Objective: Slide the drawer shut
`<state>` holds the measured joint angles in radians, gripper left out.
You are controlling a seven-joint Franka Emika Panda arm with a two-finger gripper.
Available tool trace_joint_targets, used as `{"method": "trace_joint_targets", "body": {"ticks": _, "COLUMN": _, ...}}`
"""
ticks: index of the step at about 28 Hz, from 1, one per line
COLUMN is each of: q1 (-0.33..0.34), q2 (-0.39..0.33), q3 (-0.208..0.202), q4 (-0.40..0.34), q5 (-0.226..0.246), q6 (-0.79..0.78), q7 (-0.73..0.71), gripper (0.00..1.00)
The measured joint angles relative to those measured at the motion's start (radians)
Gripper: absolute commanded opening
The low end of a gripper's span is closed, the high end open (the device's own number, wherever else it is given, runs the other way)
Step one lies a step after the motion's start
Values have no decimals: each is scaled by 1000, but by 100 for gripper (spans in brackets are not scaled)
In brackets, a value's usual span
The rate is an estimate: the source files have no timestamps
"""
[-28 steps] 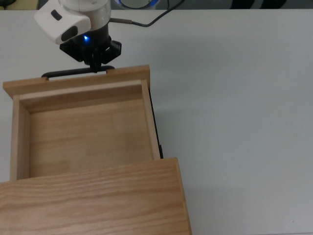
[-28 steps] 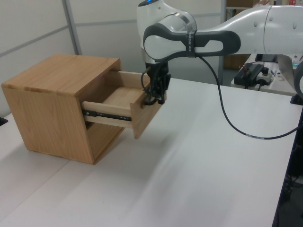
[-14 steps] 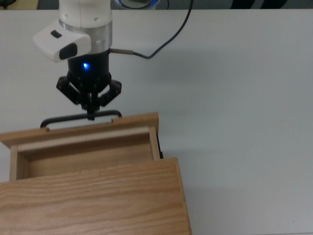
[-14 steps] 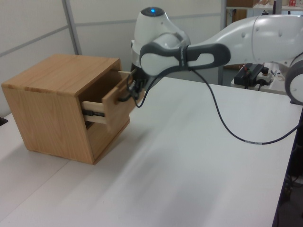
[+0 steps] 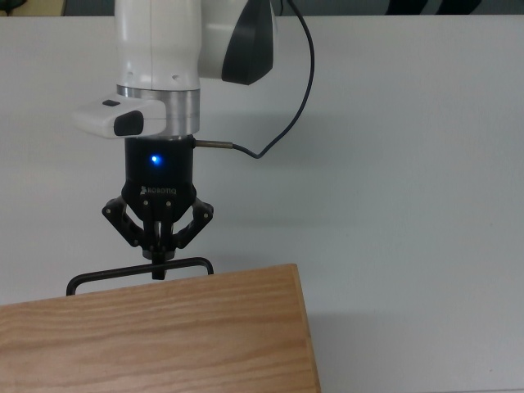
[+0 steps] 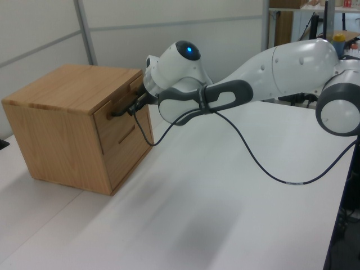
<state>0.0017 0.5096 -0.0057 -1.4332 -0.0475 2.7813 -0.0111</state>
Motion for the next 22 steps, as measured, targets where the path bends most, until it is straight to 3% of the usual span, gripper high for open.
{"method": "trace_joint_targets", "body": {"ticks": 12, "q1": 0, "q2": -2, "q3": 1, "q4": 6, "q5": 0, "q6": -21, "q7": 0, "gripper": 0}}
{"method": "trace_joint_targets", "body": {"ticks": 22, "q1": 2, "q2": -120, "q3": 6, "q4": 47, "q5": 0, "q6": -381, "q7": 0, "gripper": 0}}
